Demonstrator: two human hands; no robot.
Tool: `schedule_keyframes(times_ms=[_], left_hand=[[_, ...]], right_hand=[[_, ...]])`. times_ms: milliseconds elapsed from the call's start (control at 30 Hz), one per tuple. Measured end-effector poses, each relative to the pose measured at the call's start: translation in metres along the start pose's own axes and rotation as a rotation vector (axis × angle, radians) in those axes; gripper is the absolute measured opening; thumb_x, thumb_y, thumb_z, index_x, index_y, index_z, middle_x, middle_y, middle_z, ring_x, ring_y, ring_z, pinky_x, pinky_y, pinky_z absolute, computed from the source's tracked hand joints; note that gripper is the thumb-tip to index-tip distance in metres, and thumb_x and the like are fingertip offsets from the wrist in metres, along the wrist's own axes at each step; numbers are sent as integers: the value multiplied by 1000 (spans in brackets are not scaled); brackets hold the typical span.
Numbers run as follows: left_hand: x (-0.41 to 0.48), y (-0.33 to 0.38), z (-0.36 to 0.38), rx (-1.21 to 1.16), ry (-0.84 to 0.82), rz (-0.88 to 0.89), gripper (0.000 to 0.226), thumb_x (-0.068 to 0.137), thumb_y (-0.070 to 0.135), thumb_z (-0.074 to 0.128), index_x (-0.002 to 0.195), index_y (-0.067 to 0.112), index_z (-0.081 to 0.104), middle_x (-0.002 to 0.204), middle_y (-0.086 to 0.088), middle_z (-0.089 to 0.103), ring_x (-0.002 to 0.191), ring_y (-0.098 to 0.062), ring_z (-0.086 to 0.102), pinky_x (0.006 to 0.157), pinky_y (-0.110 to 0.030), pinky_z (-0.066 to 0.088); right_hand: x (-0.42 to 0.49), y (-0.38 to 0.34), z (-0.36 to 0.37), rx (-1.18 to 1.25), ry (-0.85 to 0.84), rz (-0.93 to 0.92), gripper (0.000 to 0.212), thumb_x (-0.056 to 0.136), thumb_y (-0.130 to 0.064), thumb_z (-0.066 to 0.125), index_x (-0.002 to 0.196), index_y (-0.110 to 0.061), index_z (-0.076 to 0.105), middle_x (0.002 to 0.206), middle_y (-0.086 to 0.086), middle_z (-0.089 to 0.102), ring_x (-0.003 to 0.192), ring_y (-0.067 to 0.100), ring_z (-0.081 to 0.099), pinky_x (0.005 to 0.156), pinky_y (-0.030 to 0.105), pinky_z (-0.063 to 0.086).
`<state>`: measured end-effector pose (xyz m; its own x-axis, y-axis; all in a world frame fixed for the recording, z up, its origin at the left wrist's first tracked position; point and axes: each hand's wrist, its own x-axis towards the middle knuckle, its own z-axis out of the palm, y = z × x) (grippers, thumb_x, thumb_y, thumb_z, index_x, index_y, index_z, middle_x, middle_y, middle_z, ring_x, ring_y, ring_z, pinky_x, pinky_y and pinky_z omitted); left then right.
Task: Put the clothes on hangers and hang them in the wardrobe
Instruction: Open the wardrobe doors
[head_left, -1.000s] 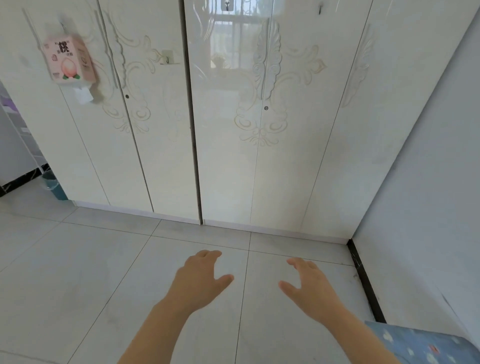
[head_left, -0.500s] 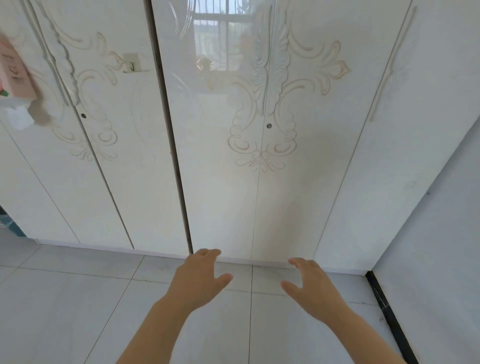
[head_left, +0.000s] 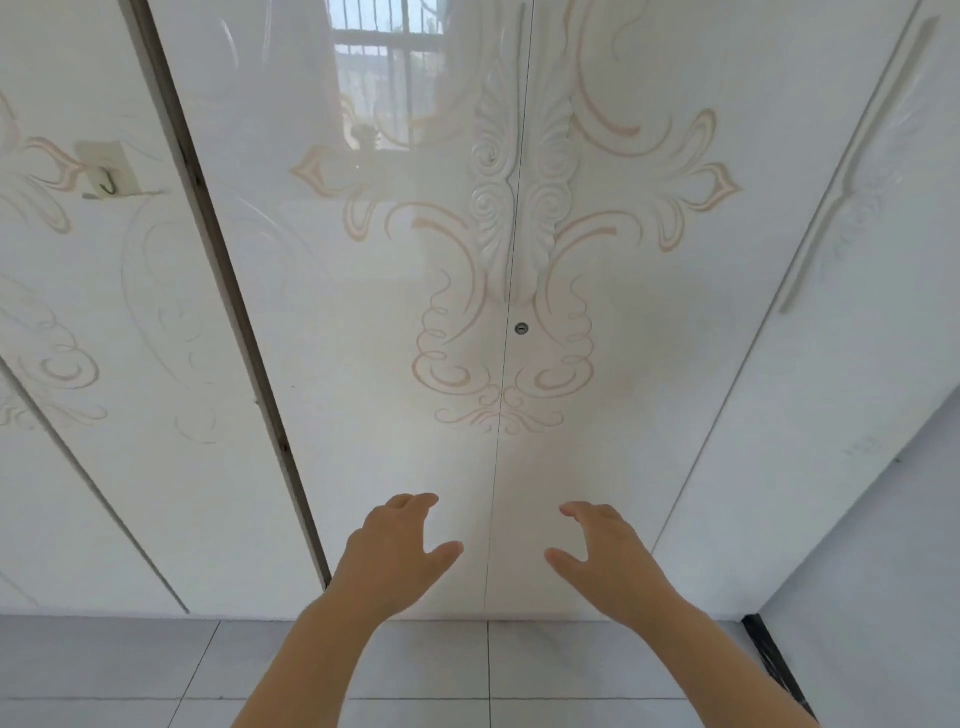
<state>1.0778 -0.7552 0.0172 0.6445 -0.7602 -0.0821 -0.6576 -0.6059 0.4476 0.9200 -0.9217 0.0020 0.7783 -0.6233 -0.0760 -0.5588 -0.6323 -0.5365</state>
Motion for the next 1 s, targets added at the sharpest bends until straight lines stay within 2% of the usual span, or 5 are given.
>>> schedule_keyframes(times_ms=[267,433,667,800,1000], left_hand=[[138,-33,-32,32,-43,213,64,89,51,48,143,25,27,146,8,32,132,-13,32,104,-30,32],[204,-33,-66,93,26,403,63,89,53,44,143,27,25,145,10,32,132,-12,30,105,-27,29],[253,14,-112,-13,308,678,60,88,48,46,141,24,32,141,8,38,130,-10,33,105,-23,25],[265,45,-145,-28,594,811,56,86,45,43,131,11,49,129,-6,54,122,-25,49,101,-35,33],[286,86,-187,70,873,922,52,88,37,45,130,6,50,135,-14,49,128,-31,42,106,-45,34]], right_hand=[[105,-36,7,-26,89,147,57,89,-42,52,139,-23,32,139,-1,38,126,17,37,103,30,36],[153,-65,-2,-41,200,179,57,90,-43,51,140,-25,30,141,-4,36,129,15,35,104,28,34],[199,-85,-54,-54,497,62,56,88,-44,54,138,-32,31,137,-11,37,124,7,37,94,14,29],[224,-101,-99,-48,675,-87,58,85,-44,57,137,-33,34,129,-18,37,121,2,37,92,9,26],[252,-127,-164,-14,915,-295,63,83,-38,61,138,-26,35,133,-17,36,122,-8,27,95,-5,16]])
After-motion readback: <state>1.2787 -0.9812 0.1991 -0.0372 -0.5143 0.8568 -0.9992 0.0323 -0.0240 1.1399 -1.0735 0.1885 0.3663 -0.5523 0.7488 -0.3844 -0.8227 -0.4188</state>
